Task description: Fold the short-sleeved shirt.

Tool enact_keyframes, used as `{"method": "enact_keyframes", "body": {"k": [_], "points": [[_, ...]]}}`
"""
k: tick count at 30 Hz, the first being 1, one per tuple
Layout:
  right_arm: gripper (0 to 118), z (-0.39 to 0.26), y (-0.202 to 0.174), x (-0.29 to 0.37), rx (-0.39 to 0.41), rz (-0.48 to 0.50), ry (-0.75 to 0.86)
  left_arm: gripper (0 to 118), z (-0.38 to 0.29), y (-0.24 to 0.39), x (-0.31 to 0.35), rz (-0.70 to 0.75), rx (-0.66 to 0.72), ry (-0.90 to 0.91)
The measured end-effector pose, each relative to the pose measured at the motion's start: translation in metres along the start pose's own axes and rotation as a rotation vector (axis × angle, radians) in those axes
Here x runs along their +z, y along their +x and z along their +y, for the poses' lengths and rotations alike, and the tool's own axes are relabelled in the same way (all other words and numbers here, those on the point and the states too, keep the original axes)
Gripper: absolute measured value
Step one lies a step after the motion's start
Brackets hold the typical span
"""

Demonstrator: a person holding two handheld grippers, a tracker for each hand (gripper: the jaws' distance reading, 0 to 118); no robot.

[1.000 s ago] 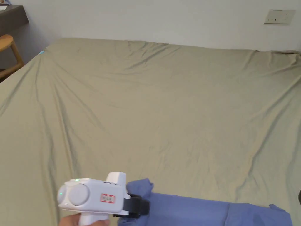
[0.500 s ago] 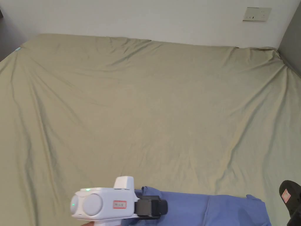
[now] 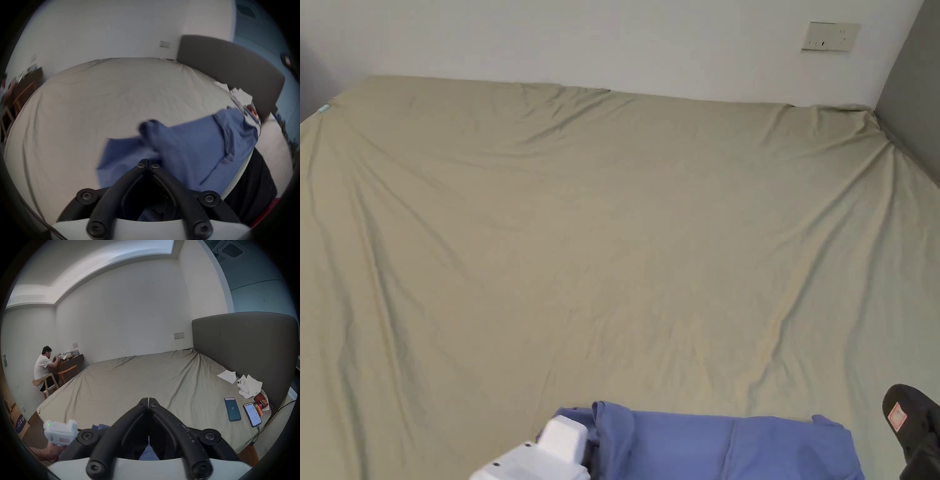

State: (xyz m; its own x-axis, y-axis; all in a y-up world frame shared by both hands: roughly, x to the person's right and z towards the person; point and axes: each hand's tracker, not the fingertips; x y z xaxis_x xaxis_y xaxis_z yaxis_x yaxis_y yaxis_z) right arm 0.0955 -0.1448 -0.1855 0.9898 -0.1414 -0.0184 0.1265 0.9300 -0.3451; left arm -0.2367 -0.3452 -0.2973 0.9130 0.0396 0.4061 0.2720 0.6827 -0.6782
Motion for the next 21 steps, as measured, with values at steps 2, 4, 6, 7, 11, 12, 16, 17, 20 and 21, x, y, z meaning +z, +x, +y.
{"method": "enact_keyframes", "body": {"k": [2, 4, 6, 7, 11, 12, 16, 17, 20, 21], "points": [[0, 0.0, 0.002, 0.002, -0.009, -0.005, -0.007, 0, -0.001, 0.024, -0.011, -0.027, -0.014, -0.013], [0, -0.001, 0.005, 0.003, -0.022, -0.005, -0.01, 0, 0.005, 0.052, -0.021, -0.043, -0.085, -0.025], [0, -0.002, 0.006, 0.004, -0.025, -0.008, -0.013, 1, 0.015, 0.066, -0.028, -0.098, -0.006, -0.01], [0, -0.002, 0.006, 0.004, -0.019, -0.012, -0.016, 0, 0.022, 0.074, -0.03, -0.164, 0.025, -0.015], [0, -0.003, 0.006, 0.003, -0.024, -0.012, -0.019, 0, 0.042, 0.097, -0.031, -0.297, 0.082, -0.011], [0, -0.003, 0.006, 0.002, -0.026, -0.013, -0.021, 0, 0.045, 0.093, -0.024, -0.29, 0.111, 0.002], [0, -0.004, 0.005, 0.001, -0.025, 0.001, -0.016, 0, 0.057, 0.023, 0.035, -0.338, 0.33, 0.169], [0, -0.005, 0.003, 0.0, -0.021, 0.004, -0.016, 0, 0.058, 0.003, 0.049, -0.3, 0.33, 0.203], [0, -0.009, 0.0, -0.007, -0.018, 0.015, -0.033, 0, 0.052, -0.062, 0.083, -0.187, 0.372, 0.242], [0, -0.011, -0.002, -0.01, -0.022, 0.021, -0.037, 0, 0.047, -0.082, 0.086, -0.173, 0.399, 0.226]]}}
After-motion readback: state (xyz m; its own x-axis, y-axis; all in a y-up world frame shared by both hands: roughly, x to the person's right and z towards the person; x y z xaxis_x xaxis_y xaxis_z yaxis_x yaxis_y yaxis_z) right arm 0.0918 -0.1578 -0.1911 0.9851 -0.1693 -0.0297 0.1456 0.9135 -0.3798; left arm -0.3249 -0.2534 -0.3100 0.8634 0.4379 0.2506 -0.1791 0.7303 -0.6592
